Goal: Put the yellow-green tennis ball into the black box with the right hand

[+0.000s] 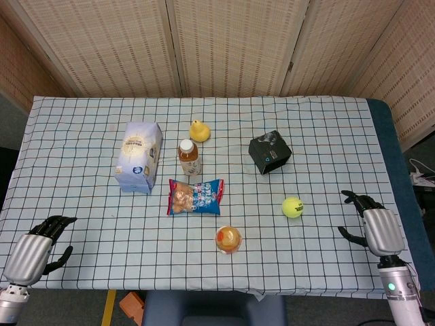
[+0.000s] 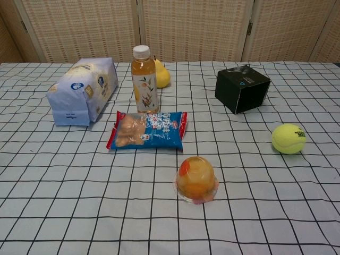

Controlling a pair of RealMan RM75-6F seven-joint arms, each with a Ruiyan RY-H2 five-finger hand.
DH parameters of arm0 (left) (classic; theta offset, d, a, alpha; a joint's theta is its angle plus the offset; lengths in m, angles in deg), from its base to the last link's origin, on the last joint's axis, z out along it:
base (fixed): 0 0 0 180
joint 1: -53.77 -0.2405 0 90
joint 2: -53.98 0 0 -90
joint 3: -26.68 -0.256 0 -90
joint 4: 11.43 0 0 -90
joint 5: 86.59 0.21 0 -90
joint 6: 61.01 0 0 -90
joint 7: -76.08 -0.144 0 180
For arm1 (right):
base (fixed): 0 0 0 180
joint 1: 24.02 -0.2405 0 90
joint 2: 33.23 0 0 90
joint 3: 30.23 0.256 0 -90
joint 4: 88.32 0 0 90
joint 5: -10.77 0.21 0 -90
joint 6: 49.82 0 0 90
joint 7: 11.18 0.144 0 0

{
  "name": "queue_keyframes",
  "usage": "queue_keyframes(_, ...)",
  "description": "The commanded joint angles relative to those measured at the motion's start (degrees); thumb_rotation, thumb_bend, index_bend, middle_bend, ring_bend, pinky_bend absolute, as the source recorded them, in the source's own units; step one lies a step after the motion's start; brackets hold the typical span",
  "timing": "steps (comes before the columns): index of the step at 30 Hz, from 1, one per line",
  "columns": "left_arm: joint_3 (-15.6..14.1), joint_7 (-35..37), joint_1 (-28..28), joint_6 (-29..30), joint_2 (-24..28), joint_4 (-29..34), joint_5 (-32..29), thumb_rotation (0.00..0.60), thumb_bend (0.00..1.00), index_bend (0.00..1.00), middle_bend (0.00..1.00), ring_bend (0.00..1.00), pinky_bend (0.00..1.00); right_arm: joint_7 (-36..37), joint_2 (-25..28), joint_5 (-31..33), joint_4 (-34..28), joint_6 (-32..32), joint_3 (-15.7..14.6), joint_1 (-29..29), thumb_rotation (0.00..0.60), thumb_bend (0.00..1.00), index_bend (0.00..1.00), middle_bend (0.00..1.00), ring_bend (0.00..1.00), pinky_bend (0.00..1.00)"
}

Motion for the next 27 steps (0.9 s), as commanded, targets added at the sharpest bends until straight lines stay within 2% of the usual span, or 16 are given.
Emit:
queue_keyframes(1,0.00,-0.14,-0.09,0.30,0.03,0.12,0.24,0.600,0.38,0.22,0.24,0.18,0.38,-0.09,0.03,-0.82,-0.20,0.10,-0.08,0.23,0.600,0.10,0.21,0.34,0.25,0.44)
queue_keyframes(10,0.06,0.33,-0.15,0.61,0.09,0.16,0.50,0.600,0.38,0.22,0.24,0.18,0.38,1.58,0.70,-3.93,-1.11,0.45,-0.83,1.20,0.600,0.12,0.25,0.34,0.26,0.44)
queue_keyframes(12,0.15,0.63,-0.10,0.53,0.05,-0.02,0.34,0.600,0.38,0.22,0.24,0.18,0.38,1.49,0.45,-5.02,-0.91,1.29,-0.89,1.51,0.600,0.17,0.29,0.34,0.27,0.44)
queue_keyframes(14,0.07,0.90,-0.03,0.24,0.06,-0.19,0.27,0.600,0.38,0.22,0.24,0.18,0.38,0.46,-0.66,-6.04,0.01,2.85,-0.51,1.94,0.600,0.31,0.35,0.35,0.32,0.48)
queue_keyframes(16,-0.05,1.42,0.05,-0.01,0.15,-0.19,0.30,0.600,0.38,0.22,0.24,0.18,0.38,-0.69,-2.19,-6.89,1.15,4.17,-0.07,2.23,0.600,0.48,0.47,0.44,0.42,0.58)
queue_keyframes(17,-0.04,1.61,0.06,0.01,0.18,-0.21,0.32,0.600,0.38,0.22,0.24,0.18,0.38,-1.25,-2.95,-7.19,1.75,4.82,0.23,2.33,0.600,0.53,0.52,0.48,0.47,0.62)
queue_keyframes(19,0.02,1.86,0.02,0.10,0.27,-0.28,0.20,0.600,0.38,0.22,0.24,0.18,0.38,-1.97,-4.40,-7.73,2.56,5.33,0.54,2.36,0.600,0.66,0.76,0.67,0.66,0.79)
queue_keyframes(22,0.00,1.98,-0.17,0.36,0.37,-0.12,0.15,0.600,0.38,0.22,0.24,0.18,0.38,-3.78,-4.82,-7.73,2.14,3.30,0.04,1.85,0.600,0.78,0.97,0.83,0.83,0.93)
queue_keyframes(27,-0.25,1.47,-0.44,1.03,0.57,0.37,0.98,0.600,0.38,0.22,0.24,0.18,0.38,-10.06,-4.27,-5.77,-1.00,-3.40,-1.13,0.06,0.600,0.82,1.00,0.89,0.92,0.99)
